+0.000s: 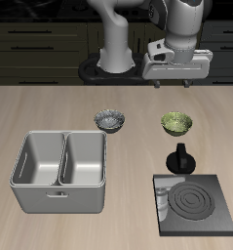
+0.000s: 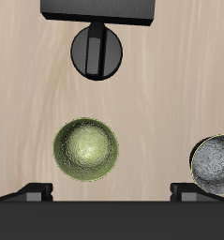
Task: Place the green bowl on the flat stove and turn on the flat stove
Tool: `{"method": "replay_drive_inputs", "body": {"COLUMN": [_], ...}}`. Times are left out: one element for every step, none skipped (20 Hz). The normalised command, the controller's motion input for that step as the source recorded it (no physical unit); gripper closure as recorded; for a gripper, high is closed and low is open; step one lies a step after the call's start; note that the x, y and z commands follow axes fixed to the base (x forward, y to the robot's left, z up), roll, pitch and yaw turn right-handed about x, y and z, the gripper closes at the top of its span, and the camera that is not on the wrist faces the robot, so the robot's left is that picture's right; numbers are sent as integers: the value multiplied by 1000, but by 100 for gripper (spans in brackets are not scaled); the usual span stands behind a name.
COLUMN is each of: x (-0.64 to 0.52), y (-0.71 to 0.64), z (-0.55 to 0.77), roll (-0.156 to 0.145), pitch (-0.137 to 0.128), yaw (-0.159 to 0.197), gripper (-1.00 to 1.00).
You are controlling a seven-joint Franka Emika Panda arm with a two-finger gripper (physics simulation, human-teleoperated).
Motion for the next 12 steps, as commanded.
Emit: {"method": "replay_drive_inputs", "body": {"x": [20, -37, -74, -40, -80, -36, -38, -7, 75, -10, -23, 18], "y": [40, -9, 45, -9, 21, 28, 57, -19, -76, 28, -45, 12], "z": [-405, -354, -384, -271, -363, -388, -413, -420, -324, -455, -507, -507], "roll": [15, 3, -60, 9, -19, 23, -4, -34, -2, -8, -38, -35], "pitch": [56, 46, -13, -19, 1, 42, -5, 42, 38, 38, 38, 49], "yaw": [0, -4, 40, 26, 14, -51, 45, -23, -70, -11, -19, 19], "gripper": [-100, -100, -100, -100, -100, -100, -100, -100, -100, -100, -100, -100]}}
